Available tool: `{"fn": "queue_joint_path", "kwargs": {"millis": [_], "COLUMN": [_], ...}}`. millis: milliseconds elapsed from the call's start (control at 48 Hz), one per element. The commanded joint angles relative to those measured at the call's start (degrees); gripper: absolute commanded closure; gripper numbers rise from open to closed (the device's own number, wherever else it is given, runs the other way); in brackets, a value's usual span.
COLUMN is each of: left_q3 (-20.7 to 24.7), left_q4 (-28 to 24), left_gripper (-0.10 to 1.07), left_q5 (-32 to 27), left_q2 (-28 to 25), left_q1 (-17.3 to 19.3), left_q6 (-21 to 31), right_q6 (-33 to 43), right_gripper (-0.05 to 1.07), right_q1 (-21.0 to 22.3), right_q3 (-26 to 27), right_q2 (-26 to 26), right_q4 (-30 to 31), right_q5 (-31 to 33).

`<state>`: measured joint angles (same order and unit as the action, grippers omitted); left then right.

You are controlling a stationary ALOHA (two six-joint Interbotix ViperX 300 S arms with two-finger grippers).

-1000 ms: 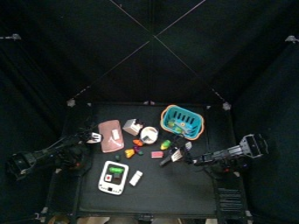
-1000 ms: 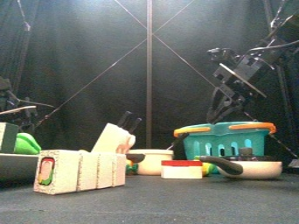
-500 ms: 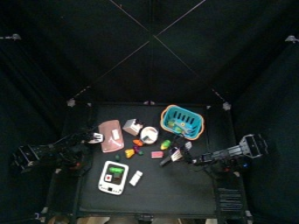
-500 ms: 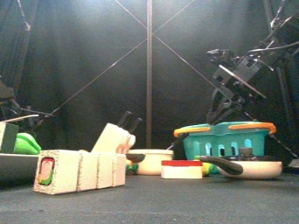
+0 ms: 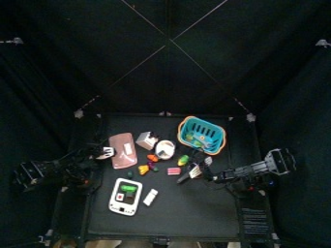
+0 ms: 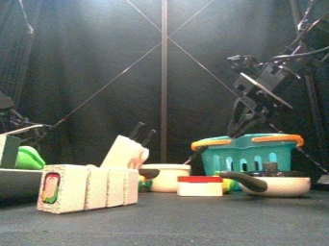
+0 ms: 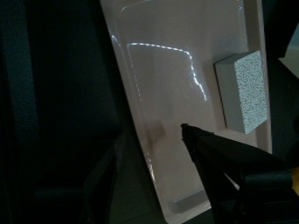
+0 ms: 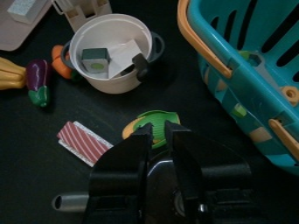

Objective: Grab pink plate

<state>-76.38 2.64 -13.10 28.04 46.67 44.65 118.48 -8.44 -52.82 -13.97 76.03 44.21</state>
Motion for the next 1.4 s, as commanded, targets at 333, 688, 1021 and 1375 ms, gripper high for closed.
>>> {"fn": "queue_joint_path", "kwargs": {"millis": [333,688,1021,1375], "left_q3": [-2.5,-3.4,-3.5,-3.4], "left_q4": [1.8,3.1,3.2,3.2], "left_gripper": [0.29,0.3,0.45,0.59], "left_q5": [4.7,5.4,5.4,4.7], "left_q2": [-0.2,-0.2,0.4,4.2], "left_q1": [0.1,0.2,0.1,0.1], "left_q6": [0.0,0.0,0.0,-0.1], "right_q6": [0.0,0.0,0.0,0.0], "right_gripper": [0.4,0.4,0.4,0.4], "right_q1": [0.4,0.5,0.6,0.6], "right_q3": [1.1,1.1,1.1,1.1], "right_q2": [-0.4,-0.3,0.0,0.0], "right_q4": [0.2,0.1,0.0,-0.3], "right_q5": [0.1,0.1,0.1,0.1]}}
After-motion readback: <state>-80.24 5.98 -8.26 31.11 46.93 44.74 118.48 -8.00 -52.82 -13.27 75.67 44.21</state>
